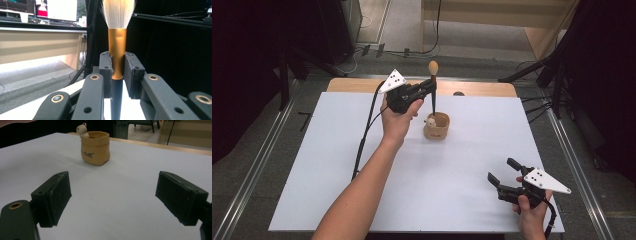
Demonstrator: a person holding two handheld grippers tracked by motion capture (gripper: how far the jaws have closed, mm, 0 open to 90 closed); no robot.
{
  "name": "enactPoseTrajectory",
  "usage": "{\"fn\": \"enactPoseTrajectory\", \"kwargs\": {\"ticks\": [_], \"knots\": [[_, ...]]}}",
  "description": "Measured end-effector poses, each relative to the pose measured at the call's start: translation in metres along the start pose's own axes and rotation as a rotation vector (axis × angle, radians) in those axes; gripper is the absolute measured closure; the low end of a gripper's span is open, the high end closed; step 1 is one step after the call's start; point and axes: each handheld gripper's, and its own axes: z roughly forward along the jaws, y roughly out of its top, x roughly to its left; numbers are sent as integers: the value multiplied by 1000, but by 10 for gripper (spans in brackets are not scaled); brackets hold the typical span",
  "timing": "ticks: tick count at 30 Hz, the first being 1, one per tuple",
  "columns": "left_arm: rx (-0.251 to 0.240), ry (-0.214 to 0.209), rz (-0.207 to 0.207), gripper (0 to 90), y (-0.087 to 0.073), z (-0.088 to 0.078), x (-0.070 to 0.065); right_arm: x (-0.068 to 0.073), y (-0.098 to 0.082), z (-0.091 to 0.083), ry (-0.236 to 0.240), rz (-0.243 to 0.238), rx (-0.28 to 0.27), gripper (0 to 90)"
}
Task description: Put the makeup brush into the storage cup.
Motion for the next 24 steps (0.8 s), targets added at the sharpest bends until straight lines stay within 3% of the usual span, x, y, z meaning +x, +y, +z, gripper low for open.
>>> {"fn": "enactPoseTrajectory", "kwargs": {"ticks": [14,24], "knots": [[22,-5,-7,785,-14,11,-2,0,0,-1,-5,3,-1,135],[74,8,-16,785,-32,14,4,-1,0,-1,-4,2,0,135]]}}
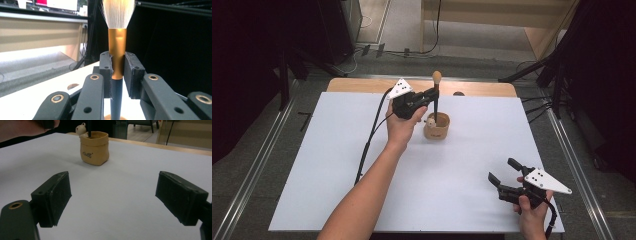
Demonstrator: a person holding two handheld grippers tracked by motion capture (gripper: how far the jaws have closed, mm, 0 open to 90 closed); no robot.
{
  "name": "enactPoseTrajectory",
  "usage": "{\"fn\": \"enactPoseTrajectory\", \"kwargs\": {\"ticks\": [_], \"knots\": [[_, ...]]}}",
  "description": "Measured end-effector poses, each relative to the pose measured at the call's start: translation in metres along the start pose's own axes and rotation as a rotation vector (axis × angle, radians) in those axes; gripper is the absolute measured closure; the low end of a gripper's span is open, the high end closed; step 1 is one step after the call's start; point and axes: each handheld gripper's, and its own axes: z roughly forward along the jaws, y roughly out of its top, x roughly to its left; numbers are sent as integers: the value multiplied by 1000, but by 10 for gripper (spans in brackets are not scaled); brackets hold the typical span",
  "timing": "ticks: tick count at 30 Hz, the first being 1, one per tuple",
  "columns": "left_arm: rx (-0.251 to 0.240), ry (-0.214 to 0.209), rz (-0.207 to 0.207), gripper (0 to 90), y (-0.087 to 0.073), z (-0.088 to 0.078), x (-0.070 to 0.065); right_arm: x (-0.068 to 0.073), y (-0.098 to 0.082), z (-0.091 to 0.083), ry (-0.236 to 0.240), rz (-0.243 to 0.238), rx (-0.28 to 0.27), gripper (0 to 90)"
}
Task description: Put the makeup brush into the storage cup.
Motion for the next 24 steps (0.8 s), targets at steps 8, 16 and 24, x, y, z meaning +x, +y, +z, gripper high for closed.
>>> {"fn": "enactPoseTrajectory", "kwargs": {"ticks": [8,16,24], "knots": [[22,2,8,784,-7,6,-3,0,0,0,1,0,0,135],[77,19,-29,784,-25,9,4,-1,0,0,0,3,0,135],[122,17,-30,783,-30,11,5,0,-1,0,1,2,3,135]]}}
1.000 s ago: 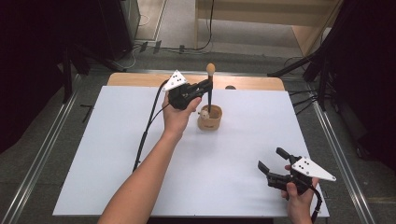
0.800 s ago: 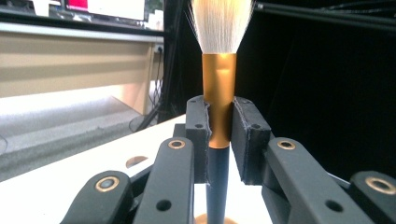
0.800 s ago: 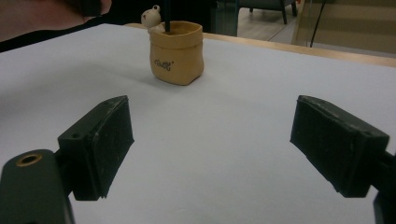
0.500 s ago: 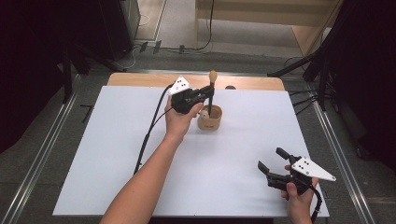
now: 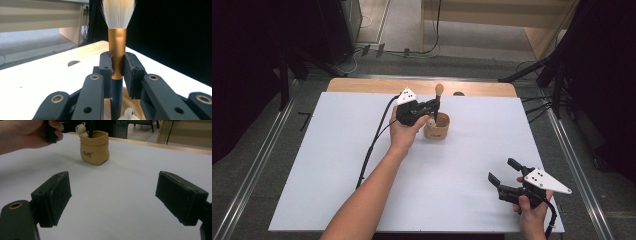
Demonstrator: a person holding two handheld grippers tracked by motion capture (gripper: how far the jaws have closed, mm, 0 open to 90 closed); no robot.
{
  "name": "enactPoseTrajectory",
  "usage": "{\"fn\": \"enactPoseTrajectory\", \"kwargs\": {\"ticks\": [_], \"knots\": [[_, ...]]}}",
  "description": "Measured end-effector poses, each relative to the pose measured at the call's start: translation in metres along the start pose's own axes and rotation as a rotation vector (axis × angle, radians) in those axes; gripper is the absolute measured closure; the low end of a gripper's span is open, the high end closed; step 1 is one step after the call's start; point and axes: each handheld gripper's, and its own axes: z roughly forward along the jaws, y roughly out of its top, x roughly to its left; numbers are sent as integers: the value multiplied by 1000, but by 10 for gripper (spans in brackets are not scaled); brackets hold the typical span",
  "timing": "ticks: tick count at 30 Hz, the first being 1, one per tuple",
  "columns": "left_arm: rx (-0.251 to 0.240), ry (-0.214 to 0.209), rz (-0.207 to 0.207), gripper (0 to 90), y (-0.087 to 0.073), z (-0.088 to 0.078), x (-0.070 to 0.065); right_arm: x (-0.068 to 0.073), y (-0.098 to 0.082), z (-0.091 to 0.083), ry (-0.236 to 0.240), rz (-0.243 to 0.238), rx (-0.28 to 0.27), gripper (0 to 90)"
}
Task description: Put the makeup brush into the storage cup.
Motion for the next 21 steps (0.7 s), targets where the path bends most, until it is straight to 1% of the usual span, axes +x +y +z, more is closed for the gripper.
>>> {"fn": "enactPoseTrajectory", "kwargs": {"ticks": [2,5,6,7,8,9,10,11,12,13,15,17,18,20,21], "knots": [[5,-22,-15,782,-1,0,1,0,0,0,0,0,1,135],[21,-28,-31,775,-1,-1,1,0,0,0,0,1,2,135],[16,-33,-43,763,-1,-2,2,0,0,0,1,1,1,135],[13,-36,-55,620,0,-4,3,0,0,0,0,0,2,135],[8,-32,-72,534,1,-6,4,0,0,0,1,0,2,135],[-12,-34,-83,534,1,-9,5,0,0,0,1,0,2,135],[-22,-39,-92,393,2,-12,6,0,0,1,2,-2,1,135],[-29,-54,-98,393,3,-14,7,0,0,1,1,-1,1,135],[-33,-60,-100,246,4,-16,8,0,0,1,1,-4,1,135],[-33,-64,-94,246,4,-18,8,0,0,1,1,-4,1,135],[-34,-100,-76,116,4,-22,9,0,0,1,-1,-3,1,135],[-27,-122,-47,29,3,-26,8,0,0,1,1,-5,2,135],[-26,-129,-41,0,3,-28,8,0,0,1,1,-4,3,135],[-23,-111,-36,0,2,-32,7,1,0,2,1,-5,3,135],[-22,-110,-33,0,1,-34,6,1,0,2,1,-6,3,135]]}}
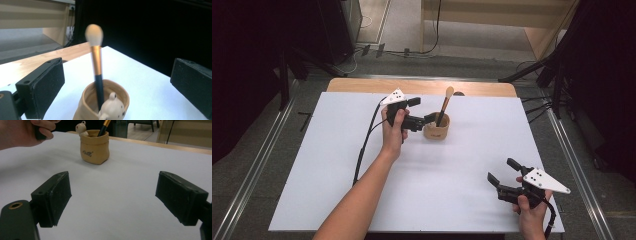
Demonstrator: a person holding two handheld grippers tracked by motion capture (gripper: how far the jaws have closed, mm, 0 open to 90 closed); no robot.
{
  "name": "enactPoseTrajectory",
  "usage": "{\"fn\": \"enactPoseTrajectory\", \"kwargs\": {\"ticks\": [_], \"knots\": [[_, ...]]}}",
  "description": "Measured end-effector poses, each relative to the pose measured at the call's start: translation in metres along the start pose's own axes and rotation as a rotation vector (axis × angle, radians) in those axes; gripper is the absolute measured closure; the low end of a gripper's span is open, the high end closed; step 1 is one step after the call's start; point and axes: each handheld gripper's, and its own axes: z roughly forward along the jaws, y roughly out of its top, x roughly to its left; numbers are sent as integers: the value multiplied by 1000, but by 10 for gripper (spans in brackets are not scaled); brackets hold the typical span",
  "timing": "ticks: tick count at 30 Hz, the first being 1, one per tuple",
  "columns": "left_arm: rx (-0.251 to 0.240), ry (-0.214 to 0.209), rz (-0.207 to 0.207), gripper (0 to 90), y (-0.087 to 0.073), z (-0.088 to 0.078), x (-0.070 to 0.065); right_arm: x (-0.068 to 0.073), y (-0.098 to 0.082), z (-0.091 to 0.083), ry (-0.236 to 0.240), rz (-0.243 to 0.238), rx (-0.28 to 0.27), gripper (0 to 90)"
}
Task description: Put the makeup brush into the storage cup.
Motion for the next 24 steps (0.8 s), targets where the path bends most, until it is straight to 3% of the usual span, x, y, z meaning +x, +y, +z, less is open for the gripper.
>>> {"fn": "enactPoseTrajectory", "kwargs": {"ticks": [16,24], "knots": [[-8,70,38,0,-13,-43,-8,1,0,2,-4,-5,6,135],[-11,77,54,0,-25,-61,-16,2,0,3,-4,-11,7,135]]}}
